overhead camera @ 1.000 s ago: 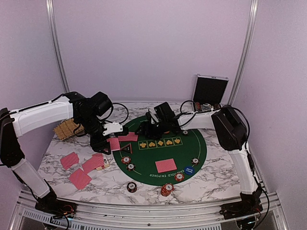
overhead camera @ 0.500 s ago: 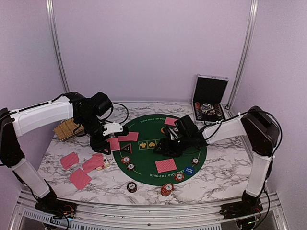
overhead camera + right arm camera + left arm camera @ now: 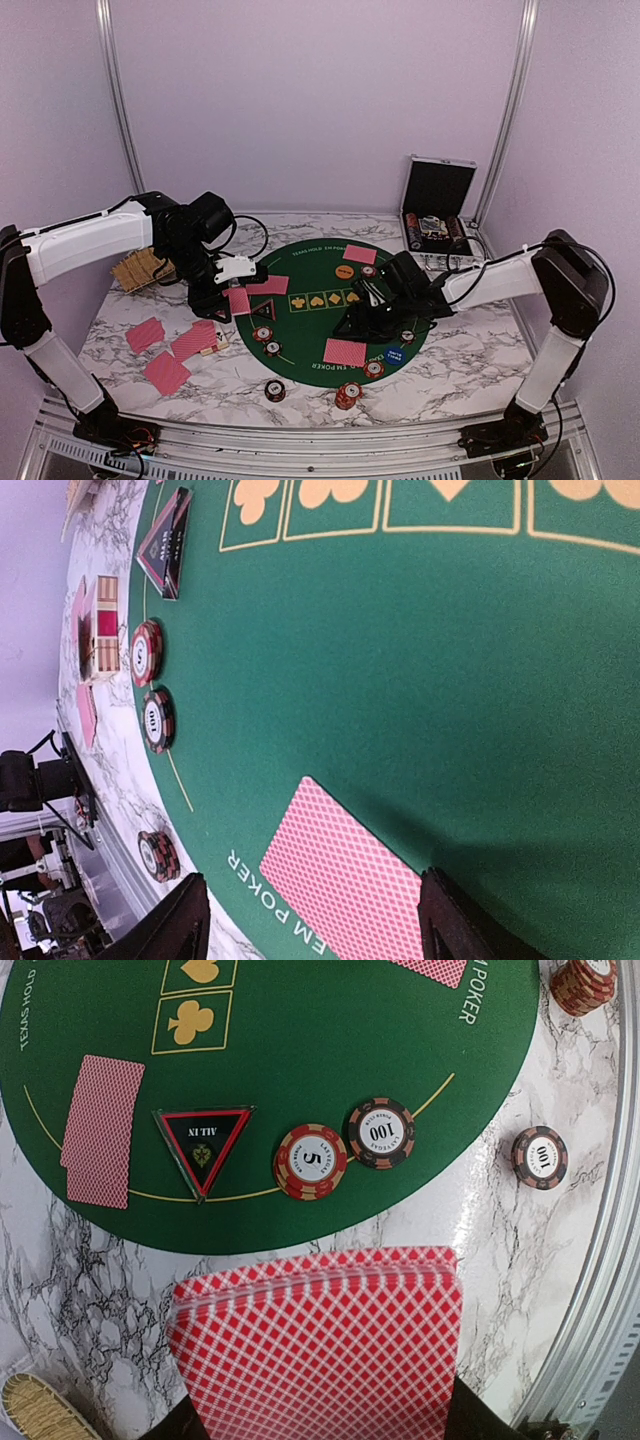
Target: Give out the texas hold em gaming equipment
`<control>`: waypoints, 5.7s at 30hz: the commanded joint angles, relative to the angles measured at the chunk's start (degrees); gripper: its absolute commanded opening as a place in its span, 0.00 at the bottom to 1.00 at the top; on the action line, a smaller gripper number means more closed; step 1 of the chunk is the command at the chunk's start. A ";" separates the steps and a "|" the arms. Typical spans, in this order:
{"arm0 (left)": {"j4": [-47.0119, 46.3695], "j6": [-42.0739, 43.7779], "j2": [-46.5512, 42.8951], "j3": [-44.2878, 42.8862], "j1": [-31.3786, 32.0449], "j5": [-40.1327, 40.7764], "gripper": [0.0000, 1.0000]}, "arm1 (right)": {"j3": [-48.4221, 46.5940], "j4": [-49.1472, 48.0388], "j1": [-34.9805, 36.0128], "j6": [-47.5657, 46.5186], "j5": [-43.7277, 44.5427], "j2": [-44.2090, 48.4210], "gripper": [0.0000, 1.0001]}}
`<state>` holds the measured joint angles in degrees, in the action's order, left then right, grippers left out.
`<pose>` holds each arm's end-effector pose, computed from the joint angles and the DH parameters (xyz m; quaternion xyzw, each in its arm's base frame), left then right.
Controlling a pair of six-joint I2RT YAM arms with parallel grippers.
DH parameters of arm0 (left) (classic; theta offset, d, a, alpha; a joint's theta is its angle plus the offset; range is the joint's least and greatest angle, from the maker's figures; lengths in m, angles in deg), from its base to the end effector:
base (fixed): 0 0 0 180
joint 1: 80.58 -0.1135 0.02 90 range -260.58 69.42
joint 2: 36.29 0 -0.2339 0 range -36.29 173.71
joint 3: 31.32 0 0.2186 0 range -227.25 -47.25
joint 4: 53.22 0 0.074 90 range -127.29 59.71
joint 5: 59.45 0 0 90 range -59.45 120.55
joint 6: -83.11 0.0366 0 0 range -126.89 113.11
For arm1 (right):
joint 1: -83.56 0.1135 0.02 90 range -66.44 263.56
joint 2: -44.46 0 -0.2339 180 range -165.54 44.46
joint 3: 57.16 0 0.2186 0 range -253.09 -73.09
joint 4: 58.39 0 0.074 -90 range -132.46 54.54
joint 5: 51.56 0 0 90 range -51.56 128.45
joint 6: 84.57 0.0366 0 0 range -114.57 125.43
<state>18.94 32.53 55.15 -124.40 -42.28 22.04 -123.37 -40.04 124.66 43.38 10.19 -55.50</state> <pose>0.2173 -0.1785 0.2497 0.6264 0.7575 -0.0715 0.1694 0.2203 0.2152 0.1386 -0.1044 0.9147 0.3785 0.0960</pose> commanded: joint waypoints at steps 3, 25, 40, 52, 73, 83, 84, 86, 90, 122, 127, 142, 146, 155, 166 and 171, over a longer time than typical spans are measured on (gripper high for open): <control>2.15 0.15 -0.14 -0.42 -0.13 -0.75 0.63 | -7.65 1.90 0.97 1.46 -1.59 3.48 0.73; 2.13 -0.74 0.75 -3.26 -0.14 -1.45 0.63 | -25.40 -33.80 10.60 27.50 -16.18 -19.74 0.79; 2.14 -1.10 1.62 -4.04 -0.07 -1.49 0.63 | -30.06 -36.73 11.63 30.61 -18.33 -24.66 0.79; 2.12 -1.32 1.52 -4.33 -0.07 -1.54 0.63 | -36.79 -38.85 13.10 33.38 -17.84 -30.65 0.79; 2.13 -0.66 0.15 -3.19 -0.09 -1.87 0.63 | -30.67 -41.70 10.96 37.59 -10.77 -29.85 0.69; 2.13 -0.53 -0.04 -2.75 -0.07 -1.76 0.63 | -26.32 -43.55 9.66 37.39 -10.47 -26.69 0.57; 2.13 -0.48 -0.11 -2.70 -0.12 -1.70 0.63 | -26.09 -43.43 9.56 37.23 -10.44 -26.39 0.56; 2.13 -0.54 -0.11 -2.74 -0.08 -1.70 0.63 | -25.80 -43.12 9.42 36.82 -10.34 -25.89 0.53; 2.13 -0.50 -0.12 -2.55 -0.12 -1.72 0.63 | -25.30 -42.31 9.19 35.75 -10.27 -24.95 0.48; 2.04 -1.01 0.47 -3.19 -0.12 -2.19 0.63 | -37.31 -49.02 13.73 44.27 -15.27 -35.24 0.67; 2.04 -0.97 0.34 -3.19 -0.16 -2.13 0.63 | -37.85 -46.46 12.97 44.10 -13.68 -35.76 0.67; 2.09 -0.68 0.57 -3.36 -0.10 -1.98 0.63 | -25.64 -48.57 8.46 43.32 -7.90 -28.49 0.55; 2.14 -0.63 0.50 -3.24 -0.15 -1.80 0.63 | -24.19 -49.33 8.03 43.17 -7.54 -27.39 0.50; 2.04 -0.66 0.27 -2.59 -0.22 -1.60 0.63 | -21.25 -50.82 7.39 42.66 -7.21 -25.08 0.41; 2.04 -0.66 0.32 -2.05 -0.16 -1.21 0.63 | -19.73 -52.95 7.32 42.88 -7.94 -21.81 0.22; 1.96 -0.69 0.41 -2.05 -0.16 -1.08 0.63 | -18.87 -51.88 7.63 41.57 -8.35 -19.70 0.25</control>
<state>18.65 31.65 56.05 -126.98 -42.43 21.19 -142.63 -92.92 132.75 86.40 0.73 -78.15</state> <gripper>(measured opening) 0.631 0.242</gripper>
